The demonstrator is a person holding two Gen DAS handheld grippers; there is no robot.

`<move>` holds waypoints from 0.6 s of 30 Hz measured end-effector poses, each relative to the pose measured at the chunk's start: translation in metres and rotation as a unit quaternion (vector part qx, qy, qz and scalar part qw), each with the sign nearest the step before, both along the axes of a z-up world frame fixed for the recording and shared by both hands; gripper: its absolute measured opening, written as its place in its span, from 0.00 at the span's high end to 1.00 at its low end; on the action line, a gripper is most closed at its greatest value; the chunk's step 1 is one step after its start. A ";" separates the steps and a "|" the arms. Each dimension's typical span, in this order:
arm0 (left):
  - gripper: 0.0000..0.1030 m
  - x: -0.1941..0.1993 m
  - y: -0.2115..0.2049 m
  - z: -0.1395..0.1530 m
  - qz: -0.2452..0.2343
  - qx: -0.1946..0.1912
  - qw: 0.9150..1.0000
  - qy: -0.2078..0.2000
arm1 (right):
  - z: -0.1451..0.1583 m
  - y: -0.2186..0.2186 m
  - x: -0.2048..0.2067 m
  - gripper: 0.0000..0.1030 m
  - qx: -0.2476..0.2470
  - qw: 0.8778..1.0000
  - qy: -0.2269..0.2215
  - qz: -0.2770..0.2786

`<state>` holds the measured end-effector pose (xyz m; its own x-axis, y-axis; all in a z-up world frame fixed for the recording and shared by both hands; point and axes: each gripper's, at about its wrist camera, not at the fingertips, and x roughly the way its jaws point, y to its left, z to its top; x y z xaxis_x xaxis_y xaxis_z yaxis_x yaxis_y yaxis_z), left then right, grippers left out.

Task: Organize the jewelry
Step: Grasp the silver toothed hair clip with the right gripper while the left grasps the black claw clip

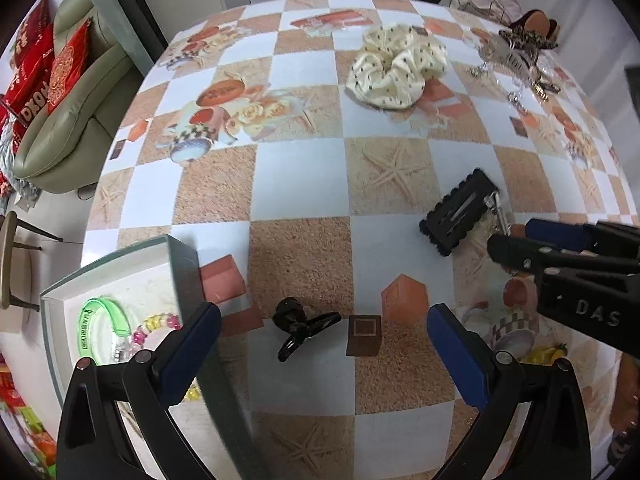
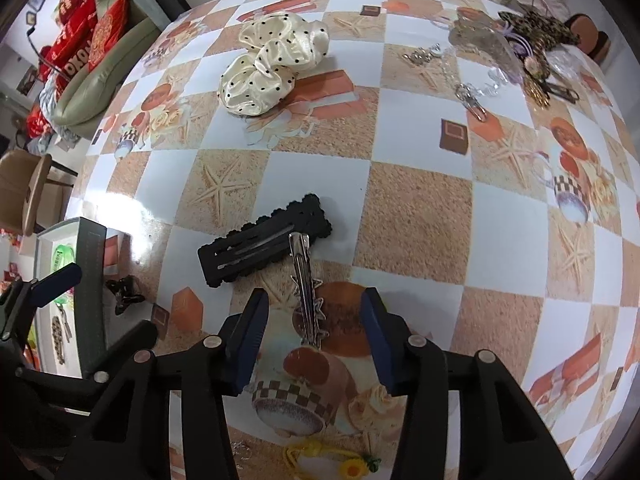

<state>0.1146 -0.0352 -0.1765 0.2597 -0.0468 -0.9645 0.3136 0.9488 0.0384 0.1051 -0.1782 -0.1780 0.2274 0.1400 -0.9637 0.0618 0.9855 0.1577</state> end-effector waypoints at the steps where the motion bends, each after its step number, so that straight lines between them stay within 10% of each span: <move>1: 0.00 0.000 -0.001 -0.003 0.000 0.001 1.000 0.003 | 0.000 0.000 0.000 0.50 -0.001 1.000 0.000 0.003; 11: 0.08 0.001 0.003 -0.022 0.010 0.002 1.000 0.021 | -0.001 0.006 0.003 0.50 -0.021 1.000 -0.004 0.021; 18: 0.39 -0.006 -0.001 -0.017 -0.006 -0.024 0.999 0.021 | -0.002 0.015 0.003 0.69 -0.072 0.997 -0.010 0.034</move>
<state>0.1085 -0.0367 -0.1931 0.2182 -0.0972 -0.9711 0.3256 0.9453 -0.0214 0.1080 -0.1629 -0.1802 0.2407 0.0157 -0.9705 -0.0074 0.9999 0.0144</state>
